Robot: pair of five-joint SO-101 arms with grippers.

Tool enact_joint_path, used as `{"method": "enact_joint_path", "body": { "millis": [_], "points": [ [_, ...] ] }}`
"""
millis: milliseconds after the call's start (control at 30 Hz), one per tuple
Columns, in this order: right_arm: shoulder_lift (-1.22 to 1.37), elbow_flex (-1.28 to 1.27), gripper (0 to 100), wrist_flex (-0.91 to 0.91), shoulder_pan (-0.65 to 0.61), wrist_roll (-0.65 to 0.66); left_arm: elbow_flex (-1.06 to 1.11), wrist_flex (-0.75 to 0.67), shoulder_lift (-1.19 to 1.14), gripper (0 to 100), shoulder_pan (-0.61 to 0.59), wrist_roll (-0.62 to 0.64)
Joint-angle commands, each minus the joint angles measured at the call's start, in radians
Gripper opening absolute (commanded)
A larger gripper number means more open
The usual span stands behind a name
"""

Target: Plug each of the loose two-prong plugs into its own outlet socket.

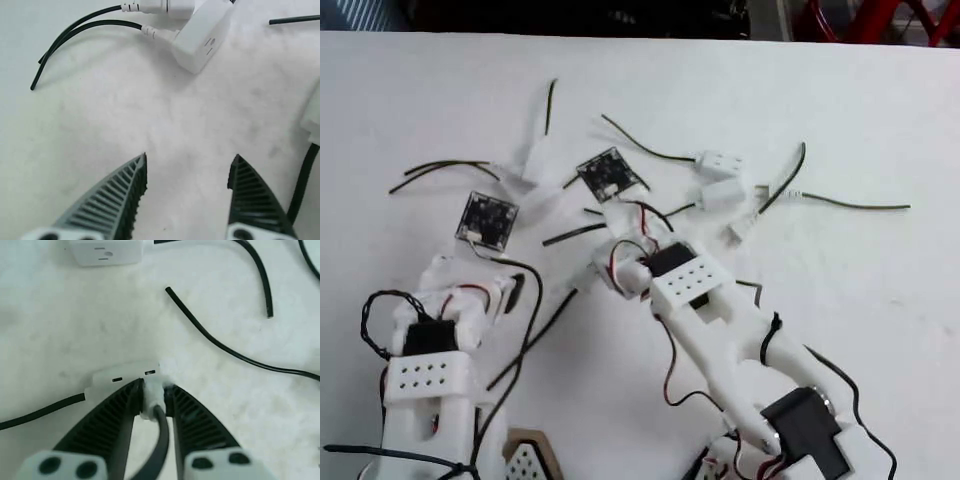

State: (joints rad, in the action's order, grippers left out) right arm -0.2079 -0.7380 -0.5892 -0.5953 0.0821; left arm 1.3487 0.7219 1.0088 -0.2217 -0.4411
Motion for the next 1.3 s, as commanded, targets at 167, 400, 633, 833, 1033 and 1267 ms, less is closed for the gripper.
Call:
{"method": "enact_joint_path", "body": {
  "millis": [167,400,633,833,1033,1267],
  "points": [
    [0.031,0.091,1.6,0.025,0.001,0.038,0.0,-0.02,0.022,26,-0.012,0.003],
    [0.091,0.098,1.6,0.018,-0.001,0.13,0.0,-0.02,0.022,26,-0.012,0.003],
    [0.091,0.1,1.6,-0.058,-0.03,0.183,0.0,-0.02,0.022,26,-0.012,0.002],
    [0.093,0.149,1.6,-0.143,-0.027,0.215,0.0,-0.02,0.022,26,-0.012,0.002],
    [0.102,0.149,1.6,-0.177,-0.028,0.213,0.0,-0.02,0.022,26,-0.012,0.002],
    [0.102,0.025,1.6,-0.068,-0.028,0.213,0.0,-0.02,0.022,26,-0.012,0.002]
  ]
}}
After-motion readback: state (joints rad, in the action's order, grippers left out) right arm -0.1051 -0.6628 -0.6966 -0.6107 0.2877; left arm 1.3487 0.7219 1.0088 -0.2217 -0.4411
